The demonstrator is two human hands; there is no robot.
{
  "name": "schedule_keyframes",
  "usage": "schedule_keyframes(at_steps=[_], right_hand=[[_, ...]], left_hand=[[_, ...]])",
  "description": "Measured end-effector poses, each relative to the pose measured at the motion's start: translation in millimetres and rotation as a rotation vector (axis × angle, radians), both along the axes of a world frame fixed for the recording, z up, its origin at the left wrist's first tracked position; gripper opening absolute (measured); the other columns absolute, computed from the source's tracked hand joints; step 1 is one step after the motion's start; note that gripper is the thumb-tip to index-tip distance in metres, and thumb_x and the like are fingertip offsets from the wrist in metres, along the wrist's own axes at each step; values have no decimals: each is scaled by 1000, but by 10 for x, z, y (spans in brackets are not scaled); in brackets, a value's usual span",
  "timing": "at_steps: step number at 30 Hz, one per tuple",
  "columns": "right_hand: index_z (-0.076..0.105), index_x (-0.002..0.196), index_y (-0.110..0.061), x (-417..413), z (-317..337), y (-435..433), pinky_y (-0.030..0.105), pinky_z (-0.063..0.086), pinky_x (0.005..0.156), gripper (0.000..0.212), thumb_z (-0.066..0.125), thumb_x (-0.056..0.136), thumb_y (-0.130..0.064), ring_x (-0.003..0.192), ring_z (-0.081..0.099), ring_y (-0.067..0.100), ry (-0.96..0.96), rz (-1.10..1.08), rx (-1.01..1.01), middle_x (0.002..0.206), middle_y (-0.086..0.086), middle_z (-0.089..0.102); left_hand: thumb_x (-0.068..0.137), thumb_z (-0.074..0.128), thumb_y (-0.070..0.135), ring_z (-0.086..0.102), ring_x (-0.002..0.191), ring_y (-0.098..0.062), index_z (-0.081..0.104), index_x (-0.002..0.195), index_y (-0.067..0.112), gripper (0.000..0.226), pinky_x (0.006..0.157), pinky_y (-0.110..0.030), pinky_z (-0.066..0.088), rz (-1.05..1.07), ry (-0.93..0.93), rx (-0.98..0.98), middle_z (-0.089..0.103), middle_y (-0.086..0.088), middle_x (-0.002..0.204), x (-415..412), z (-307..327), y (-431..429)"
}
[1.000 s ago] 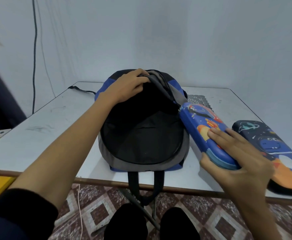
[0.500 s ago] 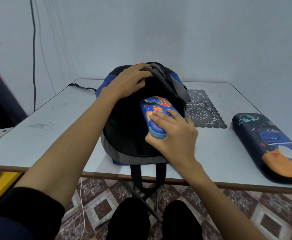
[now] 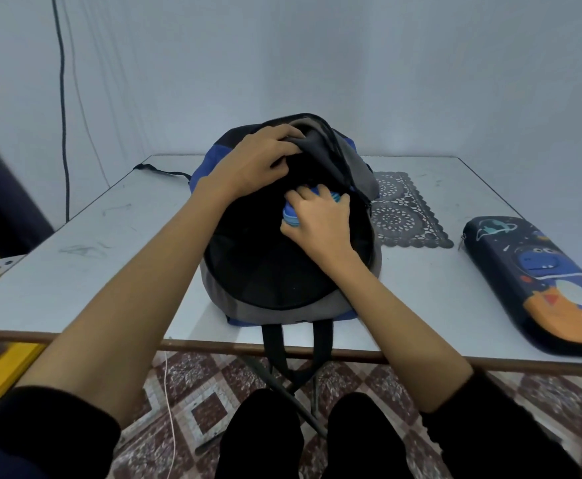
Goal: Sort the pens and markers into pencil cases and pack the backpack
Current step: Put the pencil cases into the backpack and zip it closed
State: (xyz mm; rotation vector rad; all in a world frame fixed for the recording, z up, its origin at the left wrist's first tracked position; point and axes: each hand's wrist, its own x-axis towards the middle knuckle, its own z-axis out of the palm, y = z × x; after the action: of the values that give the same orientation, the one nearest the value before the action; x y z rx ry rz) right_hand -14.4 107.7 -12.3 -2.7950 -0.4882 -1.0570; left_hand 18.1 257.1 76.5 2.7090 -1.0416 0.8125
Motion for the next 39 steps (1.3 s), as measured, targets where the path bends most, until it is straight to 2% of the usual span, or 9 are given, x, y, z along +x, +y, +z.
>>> schedule_keyframes(at_steps=[3, 7, 13, 17, 22, 27, 30, 34, 39], right_hand=[[68, 109, -20, 103, -1, 8, 52, 48, 77, 38, 67, 77, -40, 98, 59, 32, 75, -60, -93, 102, 2, 67], [51, 136, -23, 215, -53, -46, 55, 39, 93, 46, 53, 92, -38, 120, 45, 31, 209, -70, -153, 130, 4, 53], [38, 144, -22, 279, -55, 19, 57, 31, 103, 52, 52, 95, -34, 130, 36, 31, 303, -83, -163, 142, 6, 43], [48, 136, -17, 255, -132, 7, 53, 32, 101, 54, 57, 86, -36, 125, 43, 33, 238, -34, -126, 135, 11, 50], [64, 104, -10, 202, -201, 3, 49, 44, 82, 47, 53, 62, -28, 99, 55, 34, -13, 56, -2, 108, 13, 61], [65, 95, -6, 207, -219, 6, 42, 48, 72, 39, 55, 62, -22, 88, 58, 34, 12, 69, -3, 96, 15, 63], [67, 97, -5, 224, -242, 21, 43, 50, 78, 33, 61, 66, -16, 89, 61, 34, 21, 41, -11, 93, 14, 66], [65, 105, -6, 246, -266, 14, 44, 51, 85, 40, 70, 66, -8, 89, 65, 28, 12, -52, -27, 85, 9, 69], [65, 94, -9, 223, -204, 4, 37, 47, 71, 28, 71, 67, -2, 85, 60, 29, -96, -40, -36, 94, 10, 64]], left_hand=[[82, 48, 7, 54, 119, -31, 68, 112, 5, 36, 84, -53, 49, -17, -9, -1, 56, -10, 136, 2, -1, -6], [82, 50, 6, 54, 119, -30, 69, 112, 7, 36, 84, -53, 50, -26, -3, 2, 55, -9, 136, -11, -9, 12], [83, 52, 1, 53, 120, -31, 69, 114, 8, 36, 86, -47, 48, -20, 9, 3, 55, -9, 137, -39, -28, 32], [84, 53, 2, 52, 122, -29, 69, 113, 7, 34, 85, -44, 47, -14, 12, 6, 55, -8, 137, -11, -60, 50], [85, 55, 1, 51, 123, -26, 69, 112, 7, 31, 77, -33, 36, -3, 4, -18, 55, -6, 137, 22, -84, 48], [85, 55, 3, 50, 125, -26, 69, 113, 8, 31, 79, -33, 37, 2, 7, -12, 54, -5, 138, 32, -109, 43], [85, 55, 2, 50, 124, -27, 69, 113, 8, 32, 80, -33, 38, 1, 4, -14, 55, -5, 138, 19, -107, 42], [84, 55, 1, 51, 124, -26, 70, 113, 8, 33, 80, -32, 37, -6, 7, -16, 55, -5, 137, -14, -88, 39], [85, 55, 1, 51, 124, -26, 69, 114, 8, 33, 80, -31, 37, 2, 6, -9, 55, -5, 137, -15, -82, 49]])
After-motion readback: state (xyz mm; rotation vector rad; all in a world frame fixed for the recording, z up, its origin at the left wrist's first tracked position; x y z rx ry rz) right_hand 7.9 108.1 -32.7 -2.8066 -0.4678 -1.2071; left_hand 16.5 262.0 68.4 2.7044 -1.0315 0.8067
